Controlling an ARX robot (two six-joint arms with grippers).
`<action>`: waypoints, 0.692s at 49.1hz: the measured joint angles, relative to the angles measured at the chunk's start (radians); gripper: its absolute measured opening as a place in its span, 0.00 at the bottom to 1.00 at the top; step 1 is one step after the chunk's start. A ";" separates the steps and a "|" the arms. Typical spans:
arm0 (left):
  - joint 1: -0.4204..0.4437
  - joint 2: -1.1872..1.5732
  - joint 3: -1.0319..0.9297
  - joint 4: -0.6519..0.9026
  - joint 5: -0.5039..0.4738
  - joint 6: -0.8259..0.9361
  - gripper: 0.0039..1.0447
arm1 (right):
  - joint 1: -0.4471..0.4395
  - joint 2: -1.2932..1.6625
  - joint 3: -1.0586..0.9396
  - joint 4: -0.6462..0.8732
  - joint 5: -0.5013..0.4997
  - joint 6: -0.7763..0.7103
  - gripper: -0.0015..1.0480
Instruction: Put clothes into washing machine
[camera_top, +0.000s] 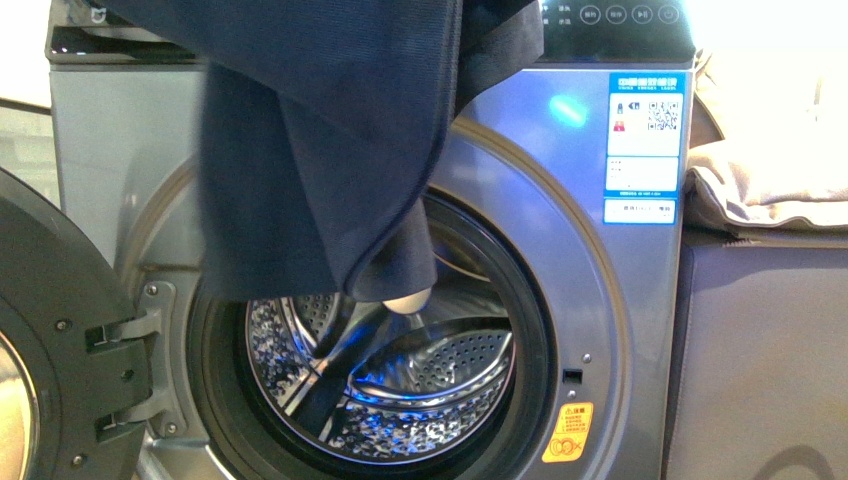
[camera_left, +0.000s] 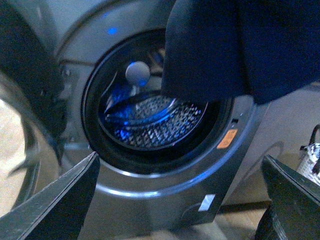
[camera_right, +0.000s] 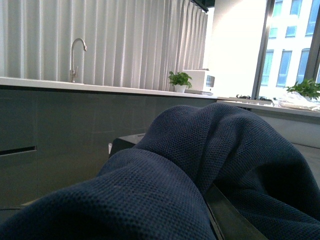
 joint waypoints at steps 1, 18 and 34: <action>0.005 0.026 0.016 0.028 0.012 -0.004 0.94 | 0.000 0.000 0.000 0.000 0.000 0.000 0.06; -0.016 0.320 0.281 0.236 0.122 -0.042 0.94 | 0.000 0.000 0.000 0.000 0.000 0.000 0.06; -0.239 0.481 0.487 0.244 0.092 0.015 0.94 | 0.000 0.000 0.000 0.000 0.000 0.000 0.06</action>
